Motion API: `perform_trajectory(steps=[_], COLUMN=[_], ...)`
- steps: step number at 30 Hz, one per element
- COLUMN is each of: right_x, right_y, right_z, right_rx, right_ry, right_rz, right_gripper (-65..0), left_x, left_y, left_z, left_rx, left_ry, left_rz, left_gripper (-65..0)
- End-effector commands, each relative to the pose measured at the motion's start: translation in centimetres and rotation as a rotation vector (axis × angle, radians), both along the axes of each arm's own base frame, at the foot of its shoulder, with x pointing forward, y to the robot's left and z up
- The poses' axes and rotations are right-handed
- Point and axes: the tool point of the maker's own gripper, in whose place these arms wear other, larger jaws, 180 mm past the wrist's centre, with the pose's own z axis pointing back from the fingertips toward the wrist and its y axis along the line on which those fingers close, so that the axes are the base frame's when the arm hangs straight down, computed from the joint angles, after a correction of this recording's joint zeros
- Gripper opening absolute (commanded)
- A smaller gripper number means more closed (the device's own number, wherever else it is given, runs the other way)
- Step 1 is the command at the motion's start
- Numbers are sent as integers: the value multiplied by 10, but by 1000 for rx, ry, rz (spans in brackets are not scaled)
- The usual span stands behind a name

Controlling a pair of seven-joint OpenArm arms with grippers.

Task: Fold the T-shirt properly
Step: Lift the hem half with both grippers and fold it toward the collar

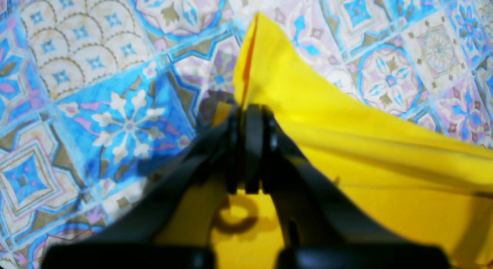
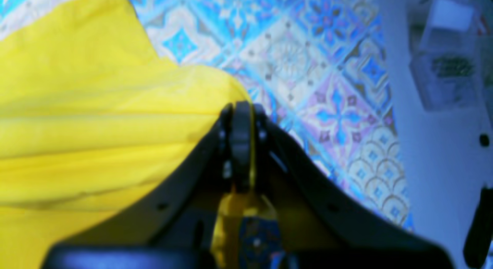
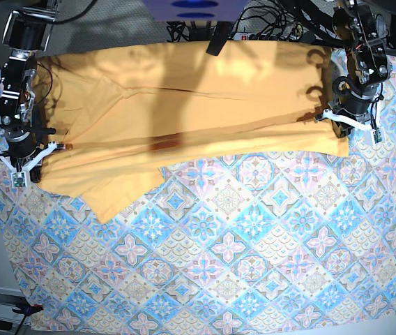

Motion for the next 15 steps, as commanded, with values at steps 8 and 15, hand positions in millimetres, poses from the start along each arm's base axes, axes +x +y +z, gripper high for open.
perform_trajectory(steps=[8, 15], right_x=[37, 42], right_y=[-13, 2], right_z=[24, 0], right_rx=[2, 27], right_ry=[-87, -28], right_rz=[-32, 1], right_gripper=[-650, -650], left_x=[5, 2], left_y=[6, 7], left_z=[11, 12], left_rx=[29, 36], left_ry=[-37, -35], left_rz=[7, 3], left_gripper=[-650, -650])
